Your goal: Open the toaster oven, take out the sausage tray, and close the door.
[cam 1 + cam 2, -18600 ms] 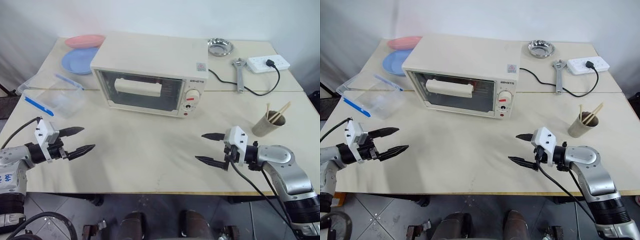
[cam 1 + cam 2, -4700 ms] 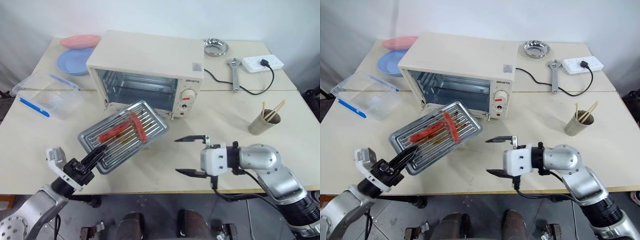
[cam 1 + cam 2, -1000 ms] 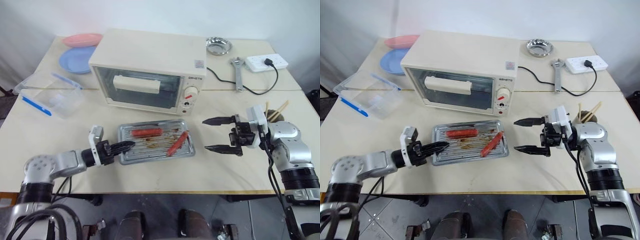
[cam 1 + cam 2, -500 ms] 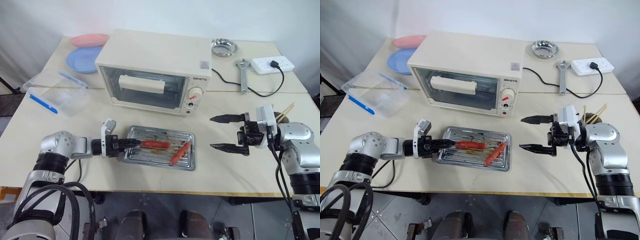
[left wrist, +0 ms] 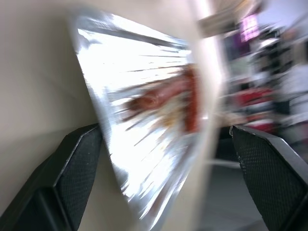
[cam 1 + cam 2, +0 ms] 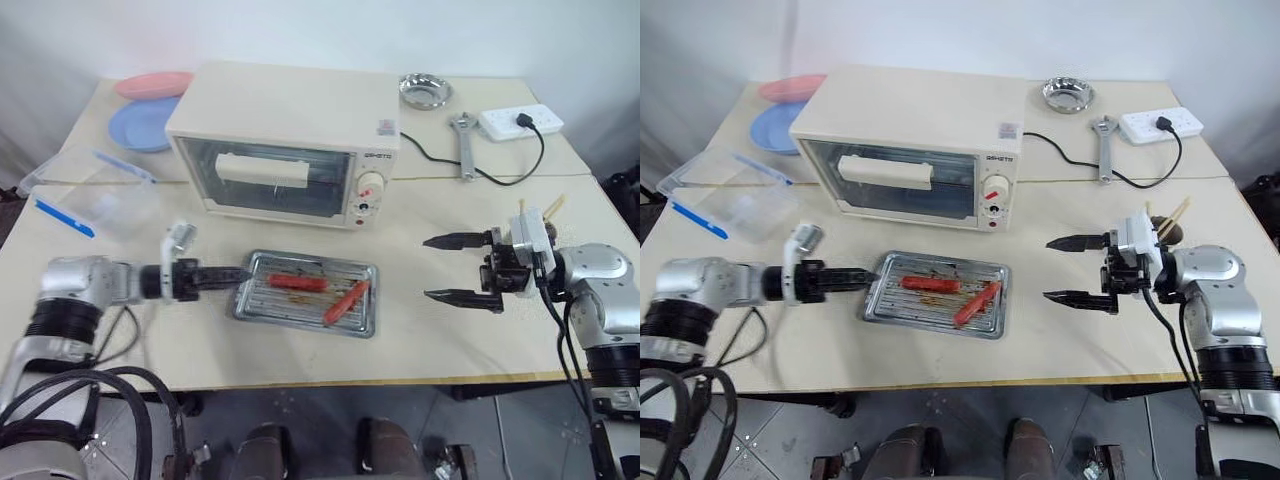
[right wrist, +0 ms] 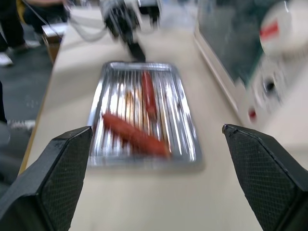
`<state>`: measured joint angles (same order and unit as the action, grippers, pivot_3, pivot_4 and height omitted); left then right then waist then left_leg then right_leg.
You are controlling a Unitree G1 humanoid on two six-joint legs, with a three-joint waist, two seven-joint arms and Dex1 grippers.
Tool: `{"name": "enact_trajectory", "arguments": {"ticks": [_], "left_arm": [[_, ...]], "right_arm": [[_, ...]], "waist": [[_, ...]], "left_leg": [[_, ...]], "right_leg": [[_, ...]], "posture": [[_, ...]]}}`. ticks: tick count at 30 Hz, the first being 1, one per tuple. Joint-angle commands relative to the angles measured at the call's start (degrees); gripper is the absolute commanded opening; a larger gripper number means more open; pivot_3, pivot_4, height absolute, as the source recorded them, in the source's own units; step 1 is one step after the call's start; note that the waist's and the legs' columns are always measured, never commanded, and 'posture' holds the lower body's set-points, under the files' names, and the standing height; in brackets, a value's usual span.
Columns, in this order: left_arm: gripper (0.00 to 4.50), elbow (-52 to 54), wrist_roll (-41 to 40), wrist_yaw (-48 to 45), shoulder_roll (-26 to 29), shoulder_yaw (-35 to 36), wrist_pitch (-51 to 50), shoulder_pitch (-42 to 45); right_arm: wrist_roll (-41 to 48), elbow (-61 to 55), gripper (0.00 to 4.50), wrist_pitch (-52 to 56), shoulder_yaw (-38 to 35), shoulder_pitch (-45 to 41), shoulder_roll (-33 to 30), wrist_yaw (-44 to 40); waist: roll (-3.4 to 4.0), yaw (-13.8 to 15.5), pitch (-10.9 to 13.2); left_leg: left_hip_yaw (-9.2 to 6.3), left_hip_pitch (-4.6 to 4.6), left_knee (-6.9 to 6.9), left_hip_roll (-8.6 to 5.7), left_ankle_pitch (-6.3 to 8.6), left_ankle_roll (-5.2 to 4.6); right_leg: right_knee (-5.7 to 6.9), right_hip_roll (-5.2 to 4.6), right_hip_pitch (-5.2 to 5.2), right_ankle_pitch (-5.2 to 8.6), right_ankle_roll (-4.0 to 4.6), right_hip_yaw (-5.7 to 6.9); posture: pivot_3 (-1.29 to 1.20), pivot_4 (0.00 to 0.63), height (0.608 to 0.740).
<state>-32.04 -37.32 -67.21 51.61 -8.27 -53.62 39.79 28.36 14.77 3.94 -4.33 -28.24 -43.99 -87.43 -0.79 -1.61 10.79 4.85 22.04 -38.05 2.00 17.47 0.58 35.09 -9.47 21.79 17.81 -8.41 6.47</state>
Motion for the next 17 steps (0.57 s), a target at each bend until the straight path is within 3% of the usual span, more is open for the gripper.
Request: {"name": "enact_trajectory", "arguments": {"ticks": [1,7,17], "left_arm": [[4.48,0.5,7.2,-1.4,-0.6,4.8,23.1,-4.2],[4.48,-4.1,19.4,-6.5,0.4,6.4,60.2,-11.9],[4.48,-4.1,15.5,-10.6,-0.2,14.7,58.2,-15.5]], "right_arm": [[-1.1,2.3,4.50,-2.5,1.3,-2.2,1.0,-2.7],[-6.6,8.2,4.50,-10.4,5.0,-3.9,2.5,-3.4],[-8.4,10.4,4.50,-13.3,3.6,-3.0,5.8,4.7]], "waist": [[0.03,-0.1,0.0],[-0.08,0.1,0.1],[-0.07,0.0,0.1]], "left_leg": [[0.08,0.01,0.01,0.00,0.00,-0.01],[0.42,0.40,-0.03,0.02,0.04,-0.05],[0.59,0.33,-0.12,0.09,0.08,-0.11]], "right_leg": [[0.00,0.00,0.06,0.00,0.00,-0.04],[0.17,-0.06,0.69,-0.02,-0.02,-0.14],[0.43,-0.11,0.77,-0.02,-0.03,-0.14]], "posture": [[0.00,0.150,0.740],[0.00,0.150,0.740],[0.00,0.150,0.740]]}}
